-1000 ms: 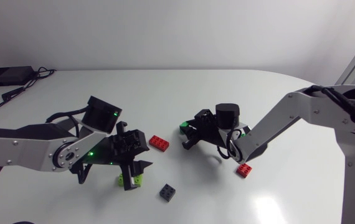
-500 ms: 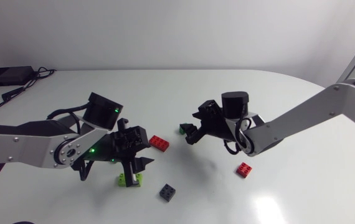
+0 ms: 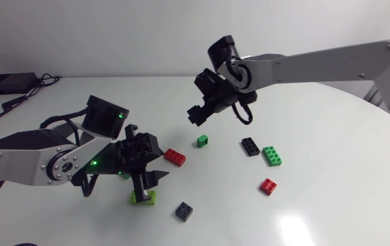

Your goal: Separate the duplo bricks

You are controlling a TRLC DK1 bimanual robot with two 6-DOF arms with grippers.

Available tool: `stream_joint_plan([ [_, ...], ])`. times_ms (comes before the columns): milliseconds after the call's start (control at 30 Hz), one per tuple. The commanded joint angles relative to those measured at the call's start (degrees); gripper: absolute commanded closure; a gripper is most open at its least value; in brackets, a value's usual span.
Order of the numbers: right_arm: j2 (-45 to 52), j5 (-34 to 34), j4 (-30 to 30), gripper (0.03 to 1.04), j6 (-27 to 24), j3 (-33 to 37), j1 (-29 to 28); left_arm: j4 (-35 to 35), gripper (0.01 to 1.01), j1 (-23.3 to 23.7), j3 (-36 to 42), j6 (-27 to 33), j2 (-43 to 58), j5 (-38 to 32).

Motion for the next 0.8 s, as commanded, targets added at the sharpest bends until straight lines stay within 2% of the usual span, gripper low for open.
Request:
stream_joint_plan([
  [0,6.24,2.05,-4.72,0.17,-0.8,3.41,1.74,-0.92,0.292,0.58,-0.7,-0.67,-2.22,-0.51],
  [133,13.01,2.66,-11.66,0.17,0.08,9.83,1.83,-2.06,0.27,2.07,-1.14,0.38,-3.71,-0.43],
  [433,17.23,5.65,-15.44,0.18,0.52,12.37,1.48,-3.82,0.27,4.88,-1.4,2.49,-5.03,-0.07],
  [500,17.32,5.65,-15.62,0.25,0.52,12.02,1.39,-3.99,0.27,4.97,-1.31,2.49,-4.94,0.1],
  [567,17.49,5.56,-15.53,0.26,0.52,11.85,1.48,-4.43,0.272,5.32,-0.88,2.32,-4.85,0.54],
  [767,17.93,6.62,-16.23,0.5,0.61,12.37,2.01,-5.05,0.272,7.26,-0.7,1.79,-4.5,2.04],
])
